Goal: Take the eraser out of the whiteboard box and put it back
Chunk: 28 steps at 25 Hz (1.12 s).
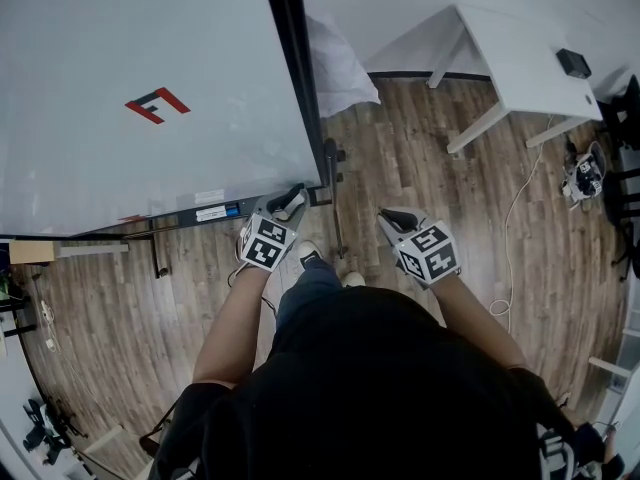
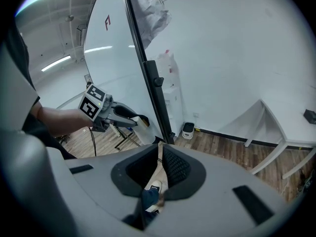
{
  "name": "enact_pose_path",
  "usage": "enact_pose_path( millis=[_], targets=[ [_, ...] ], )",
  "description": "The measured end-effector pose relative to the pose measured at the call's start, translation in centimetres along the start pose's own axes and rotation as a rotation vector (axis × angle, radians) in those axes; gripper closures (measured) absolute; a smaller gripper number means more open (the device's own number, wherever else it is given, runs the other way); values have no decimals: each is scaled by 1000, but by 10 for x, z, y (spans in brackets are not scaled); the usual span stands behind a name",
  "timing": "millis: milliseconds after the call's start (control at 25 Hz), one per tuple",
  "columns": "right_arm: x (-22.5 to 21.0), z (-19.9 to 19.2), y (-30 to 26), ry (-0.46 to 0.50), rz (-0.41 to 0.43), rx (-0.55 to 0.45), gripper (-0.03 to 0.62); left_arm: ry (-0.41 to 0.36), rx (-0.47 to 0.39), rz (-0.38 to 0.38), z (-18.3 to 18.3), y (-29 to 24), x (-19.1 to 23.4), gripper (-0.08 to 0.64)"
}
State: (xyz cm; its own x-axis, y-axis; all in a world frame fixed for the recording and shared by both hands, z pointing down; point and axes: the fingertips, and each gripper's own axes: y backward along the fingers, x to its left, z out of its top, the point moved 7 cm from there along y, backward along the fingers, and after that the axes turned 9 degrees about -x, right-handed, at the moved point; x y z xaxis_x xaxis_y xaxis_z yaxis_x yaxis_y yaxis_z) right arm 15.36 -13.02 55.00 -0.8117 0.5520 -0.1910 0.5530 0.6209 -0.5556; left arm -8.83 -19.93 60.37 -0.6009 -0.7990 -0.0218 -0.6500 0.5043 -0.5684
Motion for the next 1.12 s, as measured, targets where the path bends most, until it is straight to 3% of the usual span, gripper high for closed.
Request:
enact_pose_path(
  millis=[1120],
  targets=[
    [8, -13, 54, 34, -1, -60, 571, -77, -56, 122, 33, 50, -34, 413]
  ],
)
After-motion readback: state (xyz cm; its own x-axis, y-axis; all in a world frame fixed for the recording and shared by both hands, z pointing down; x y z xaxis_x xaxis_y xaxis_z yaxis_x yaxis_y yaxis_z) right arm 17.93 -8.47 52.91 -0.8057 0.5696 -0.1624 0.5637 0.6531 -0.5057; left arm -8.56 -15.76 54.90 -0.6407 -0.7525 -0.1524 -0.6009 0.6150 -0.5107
